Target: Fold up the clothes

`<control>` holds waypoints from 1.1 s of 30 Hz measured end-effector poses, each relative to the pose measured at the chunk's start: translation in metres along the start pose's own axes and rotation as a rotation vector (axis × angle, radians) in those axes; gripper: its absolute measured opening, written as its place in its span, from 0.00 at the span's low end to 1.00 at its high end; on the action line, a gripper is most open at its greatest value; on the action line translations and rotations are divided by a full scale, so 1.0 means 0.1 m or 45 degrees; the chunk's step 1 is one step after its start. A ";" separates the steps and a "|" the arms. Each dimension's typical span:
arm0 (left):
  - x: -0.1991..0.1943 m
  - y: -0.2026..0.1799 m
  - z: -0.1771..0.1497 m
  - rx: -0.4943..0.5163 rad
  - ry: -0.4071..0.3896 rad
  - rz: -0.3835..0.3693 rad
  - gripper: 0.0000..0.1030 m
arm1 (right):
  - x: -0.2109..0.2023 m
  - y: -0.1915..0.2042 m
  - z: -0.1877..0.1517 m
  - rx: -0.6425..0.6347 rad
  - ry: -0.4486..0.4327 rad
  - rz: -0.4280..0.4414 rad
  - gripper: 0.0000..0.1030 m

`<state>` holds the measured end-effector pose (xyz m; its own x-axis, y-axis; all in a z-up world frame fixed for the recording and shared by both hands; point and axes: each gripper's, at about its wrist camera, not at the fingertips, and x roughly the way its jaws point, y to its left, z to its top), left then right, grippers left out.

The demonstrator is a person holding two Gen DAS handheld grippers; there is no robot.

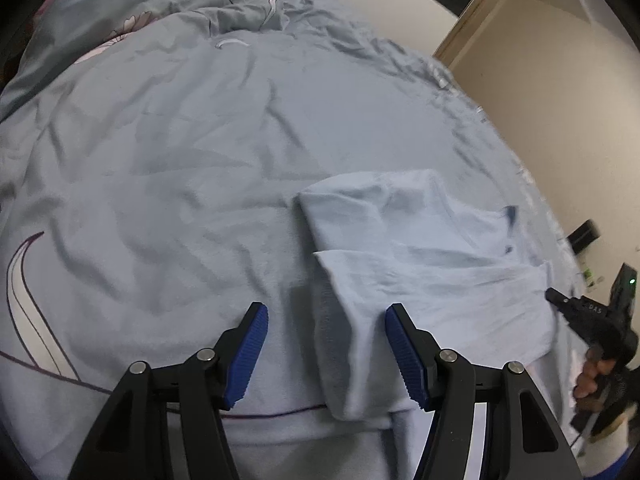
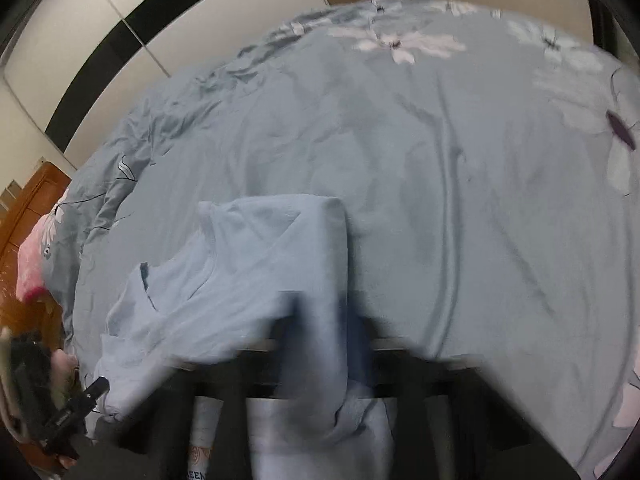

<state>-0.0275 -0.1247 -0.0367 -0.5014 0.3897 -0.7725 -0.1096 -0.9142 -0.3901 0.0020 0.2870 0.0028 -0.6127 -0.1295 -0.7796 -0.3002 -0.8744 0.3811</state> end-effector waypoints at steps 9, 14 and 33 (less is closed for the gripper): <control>-0.20 -0.11 -0.10 -0.010 -0.004 -0.027 0.63 | -0.11 -0.06 0.01 -0.072 0.039 0.120 0.13; -0.49 -0.26 -0.51 -0.012 0.040 -0.229 0.63 | -0.54 -0.48 -0.38 -0.087 0.140 0.250 0.28; -1.07 -0.50 -2.36 -0.157 0.374 -0.525 0.63 | -1.59 -1.59 -2.04 0.112 0.197 0.566 0.36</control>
<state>0.2341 -0.0948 -0.0527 -0.1744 0.7454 -0.6434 -0.1361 -0.6654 -0.7340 0.2962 0.3517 -0.0351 -0.5816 -0.5561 -0.5937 -0.0986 -0.6763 0.7300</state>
